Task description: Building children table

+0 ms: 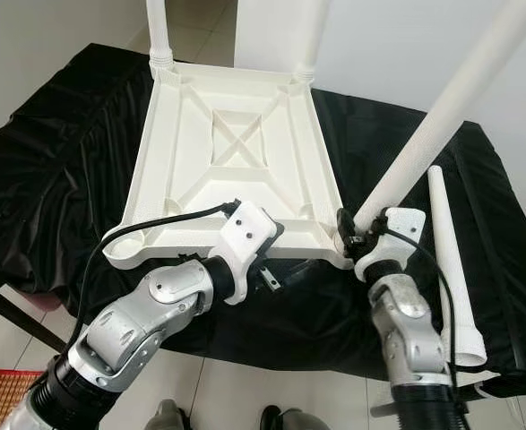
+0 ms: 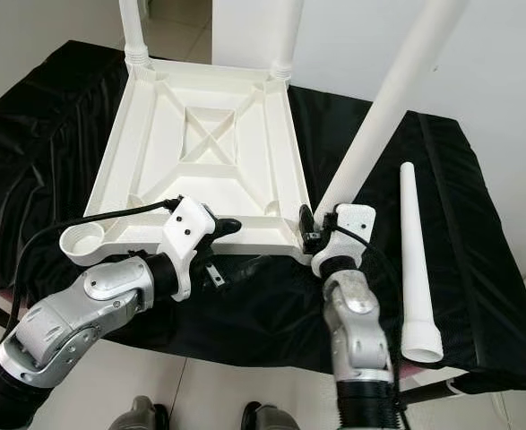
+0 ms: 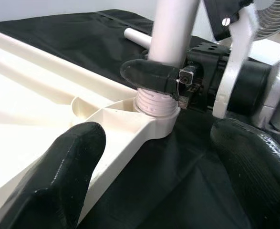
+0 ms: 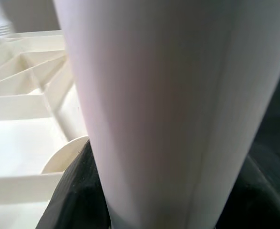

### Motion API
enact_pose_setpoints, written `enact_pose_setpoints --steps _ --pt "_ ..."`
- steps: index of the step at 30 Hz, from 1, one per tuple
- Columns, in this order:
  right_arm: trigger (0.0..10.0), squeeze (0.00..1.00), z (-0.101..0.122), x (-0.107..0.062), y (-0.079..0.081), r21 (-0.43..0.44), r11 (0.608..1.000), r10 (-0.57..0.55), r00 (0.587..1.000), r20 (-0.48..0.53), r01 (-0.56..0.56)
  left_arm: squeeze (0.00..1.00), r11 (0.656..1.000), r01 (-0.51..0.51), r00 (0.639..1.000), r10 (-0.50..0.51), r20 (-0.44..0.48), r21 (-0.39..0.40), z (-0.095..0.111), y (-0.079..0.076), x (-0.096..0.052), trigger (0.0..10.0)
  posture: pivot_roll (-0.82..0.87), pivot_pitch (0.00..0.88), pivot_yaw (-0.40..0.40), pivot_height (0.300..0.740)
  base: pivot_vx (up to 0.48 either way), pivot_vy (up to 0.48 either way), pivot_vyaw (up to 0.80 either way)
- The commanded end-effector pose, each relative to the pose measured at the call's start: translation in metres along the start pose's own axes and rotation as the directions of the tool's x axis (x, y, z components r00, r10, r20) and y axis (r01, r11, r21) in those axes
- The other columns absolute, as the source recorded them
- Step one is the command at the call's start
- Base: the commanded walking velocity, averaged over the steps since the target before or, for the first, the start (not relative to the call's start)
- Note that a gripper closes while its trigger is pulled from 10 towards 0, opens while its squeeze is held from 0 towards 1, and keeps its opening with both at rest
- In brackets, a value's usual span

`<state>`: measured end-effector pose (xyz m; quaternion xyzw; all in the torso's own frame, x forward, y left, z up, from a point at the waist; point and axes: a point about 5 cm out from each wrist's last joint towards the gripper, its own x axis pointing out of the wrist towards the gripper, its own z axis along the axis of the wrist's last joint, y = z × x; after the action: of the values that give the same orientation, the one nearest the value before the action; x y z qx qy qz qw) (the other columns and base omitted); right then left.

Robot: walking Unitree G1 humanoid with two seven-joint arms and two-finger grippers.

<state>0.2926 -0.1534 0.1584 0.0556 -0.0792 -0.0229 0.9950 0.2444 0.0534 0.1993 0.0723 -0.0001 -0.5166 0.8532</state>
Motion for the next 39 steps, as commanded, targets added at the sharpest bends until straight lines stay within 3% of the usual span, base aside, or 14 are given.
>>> enact_pose_setpoints --steps 1,6,11,12,16,19,22,23,25,28,33,35,38,39 --pt "10.0 0.0 -0.006 -0.005 -0.001 -0.012 0.999 -0.053 0.998 -0.032 0.053 0.0 0.994 0.105 0.994 -0.105 -0.014 -0.017 -0.004 -0.007 -0.001 10.0 0.06 0.167 -0.088 0.74 0.0 0.0 0.0" --pt "10.0 0.0 -0.004 -0.011 0.014 -0.009 0.993 -0.114 0.993 -0.029 0.114 0.0 0.995 0.101 0.995 -0.101 -0.012 -0.019 -0.005 -0.007 -0.001 10.0 0.06 0.168 -0.094 0.74 0.0 0.0 0.0" --pt "10.0 0.0 -0.001 -0.011 0.012 -0.001 0.993 -0.118 0.993 -0.024 0.118 0.0 0.995 0.102 0.995 -0.102 -0.009 -0.022 -0.005 -0.008 -0.001 10.0 0.05 0.168 -0.095 0.74 0.0 0.0 0.0" --pt "10.0 1.0 0.0 -0.011 0.01 0.007 0.993 -0.114 0.993 -0.022 0.114 0.0 0.995 0.102 0.995 -0.103 -0.008 -0.022 -0.005 -0.008 -0.001 10.0 0.05 0.168 -0.095 0.74 0.0 0.0 0.0" --pt "10.0 1.0 0.001 -0.009 0.005 0.023 0.996 -0.081 0.996 -0.029 0.081 0.0 0.994 0.104 0.995 -0.104 -0.007 -0.021 -0.004 -0.008 0.0 10.0 0.05 0.167 -0.094 0.74 0.0 0.0 0.0" --pt "10.0 1.0 0.006 -0.005 -0.001 0.055 0.994 0.096 0.995 -0.033 -0.094 0.0 0.994 0.107 0.994 -0.107 -0.004 -0.019 -0.004 -0.008 0.001 10.0 0.05 0.168 -0.092 0.74 0.0 0.0 0.0" --pt "10.0 1.0 0.007 -0.005 -0.002 0.061 0.989 0.136 0.99 -0.031 -0.134 0.0 0.994 0.108 0.994 -0.108 -0.004 -0.019 -0.003 -0.009 0.001 10.0 0.05 0.168 -0.092 0.74 0.0 0.0 0.0" --pt "10.0 0.0 0.008 -0.005 -0.002 0.052 0.98 0.194 0.98 -0.036 -0.192 0.0 0.994 0.11 0.994 -0.11 -0.004 -0.019 -0.003 -0.009 0.001 10.0 0.04 0.167 -0.09 0.74 0.0 0.0 0.0" --pt "10.0 0.0 0.008 -0.004 -0.002 0.047 0.97 0.239 0.97 -0.041 -0.237 0.0 0.994 0.111 0.994 -0.111 -0.004 -0.019 -0.003 -0.009 0.001 10.0 0.04 0.167 -0.09 0.74 0.0 0.0 0.0" --pt "10.0 0.0 0.012 -0.003 -0.005 -0.016 0.908 0.417 0.907 -0.049 -0.418 0.0 0.993 0.113 0.994 -0.113 -0.002 -0.02 -0.003 -0.009 0.001 10.0 0.04 0.166 -0.088 0.74 0.0 0.0 0.0" --pt "10.0 0.0 0.013 -0.001 -0.006 -0.036 0.88 0.471 0.88 -0.06 -0.473 0.0 0.993 0.115 0.993 -0.115 -0.003 -0.02 -0.003 -0.01 0.001 10.0 0.04 0.165 -0.085 0.74 0.0 0.0 0.0" --pt "10.0 0.0 0.013 0.001 -0.007 -0.055 0.828 0.553 0.829 -0.077 -0.558 0.0 0.993 0.117 0.993 -0.117 -0.002 -0.02 -0.003 -0.01 0.001 10.0 0.04 0.164 -0.083 0.74 0.0 0.0 0.0" --pt "10.0 0.0 0.012 0.004 -0.008 -0.065 0.805 0.584 0.806 -0.094 -0.59 0.0 0.993 0.117 0.993 -0.117 -0.001 -0.02 -0.003 -0.009 0.001 10.0 0.05 0.161 -0.084 0.74 0.0 0.0 0.0" --pt "9.4 0.0 0.011 0.007 -0.01 -0.08 0.795 0.593 0.798 -0.106 -0.602 0.0 0.993 0.116 0.993 -0.116 -0.001 -0.019 -0.002 -0.009 0.001 10.0 0.05 0.161 -0.084 0.74 0.0 0.0 0.0"
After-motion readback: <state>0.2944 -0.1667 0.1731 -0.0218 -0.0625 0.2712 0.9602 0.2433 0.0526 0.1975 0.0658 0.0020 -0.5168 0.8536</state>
